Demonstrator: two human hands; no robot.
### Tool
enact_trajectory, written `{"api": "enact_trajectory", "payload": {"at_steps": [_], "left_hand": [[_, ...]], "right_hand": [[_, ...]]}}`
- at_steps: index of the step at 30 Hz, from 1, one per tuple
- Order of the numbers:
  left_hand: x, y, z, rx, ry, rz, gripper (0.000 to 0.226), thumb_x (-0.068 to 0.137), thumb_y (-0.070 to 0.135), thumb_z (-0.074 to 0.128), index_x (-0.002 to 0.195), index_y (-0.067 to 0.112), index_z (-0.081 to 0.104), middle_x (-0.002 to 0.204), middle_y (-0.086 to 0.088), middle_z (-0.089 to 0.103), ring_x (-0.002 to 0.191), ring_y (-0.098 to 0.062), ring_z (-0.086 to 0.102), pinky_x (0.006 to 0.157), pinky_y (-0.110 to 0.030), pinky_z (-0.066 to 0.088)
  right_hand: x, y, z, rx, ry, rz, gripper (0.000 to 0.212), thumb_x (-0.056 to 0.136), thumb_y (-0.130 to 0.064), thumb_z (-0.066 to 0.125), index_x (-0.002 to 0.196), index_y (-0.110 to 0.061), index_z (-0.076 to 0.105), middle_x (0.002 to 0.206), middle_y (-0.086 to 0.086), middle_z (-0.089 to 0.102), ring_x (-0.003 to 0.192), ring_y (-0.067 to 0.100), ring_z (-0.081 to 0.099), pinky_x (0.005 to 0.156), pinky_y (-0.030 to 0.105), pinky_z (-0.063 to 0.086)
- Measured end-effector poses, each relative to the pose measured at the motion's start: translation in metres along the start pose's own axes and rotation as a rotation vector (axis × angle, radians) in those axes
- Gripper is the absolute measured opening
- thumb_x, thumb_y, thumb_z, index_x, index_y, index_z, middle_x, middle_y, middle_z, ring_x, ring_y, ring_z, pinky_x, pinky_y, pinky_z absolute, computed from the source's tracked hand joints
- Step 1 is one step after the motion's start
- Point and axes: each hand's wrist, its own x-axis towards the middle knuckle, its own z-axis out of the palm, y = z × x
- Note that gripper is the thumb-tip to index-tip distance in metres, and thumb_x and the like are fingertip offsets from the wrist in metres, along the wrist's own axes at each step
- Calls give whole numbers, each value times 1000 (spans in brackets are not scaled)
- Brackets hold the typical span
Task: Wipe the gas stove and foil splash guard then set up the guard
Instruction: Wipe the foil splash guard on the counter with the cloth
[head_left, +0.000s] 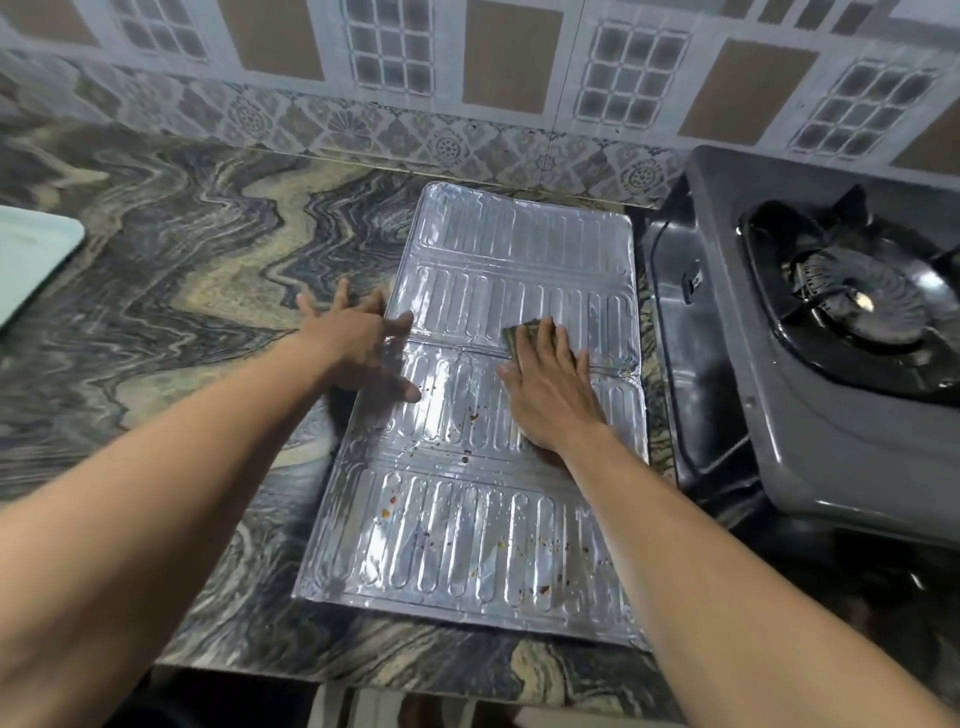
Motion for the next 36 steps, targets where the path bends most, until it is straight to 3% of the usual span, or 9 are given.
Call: {"api": "enact_trajectory", "payload": {"at_steps": [6,11,16,23,36], "left_hand": [[-1,-5,4,-37,-8,-8,121,49,92,59,152,54,6,165,-4,-10,147,-43,-18,105,-79,-8],[-4,-19,-3,-69,-33,19,120,44,92,62,150,56,16,166,1,-1,148,-43,-15,107,-79,-2],[-11,-28,-6,43,-74,-24,114,55,77,75,148,61,11,165,-1,-11,149,-42,-8,109,-77,2],[-11,-26,-5,51,-62,-28,115,54,75,76,148,61,12,166,-3,-8,150,-42,-6,109,-76,2],[-14,-25,-4,-31,-64,-54,112,57,68,80,147,61,15,166,-6,-3,149,-44,-10,106,-79,-2]], "right_hand": [[2,-32,8,14,3,-75,61,106,-46,18,157,-27,-10,164,7,-18,150,25,-19,120,54,-9],[2,-37,10,-17,-13,-47,63,105,-50,13,156,-25,-12,162,5,-23,149,24,-24,120,52,-11],[3,-36,9,39,-10,-41,61,105,-48,11,157,-23,-8,164,2,-19,150,20,-20,120,50,-12],[6,-40,7,46,-13,-49,62,105,-49,11,158,-20,-6,164,5,-16,151,23,-16,120,51,-10],[14,-91,23,-18,-24,-284,62,105,-50,13,158,-24,-4,165,3,-15,150,23,-18,121,54,-6]]}}
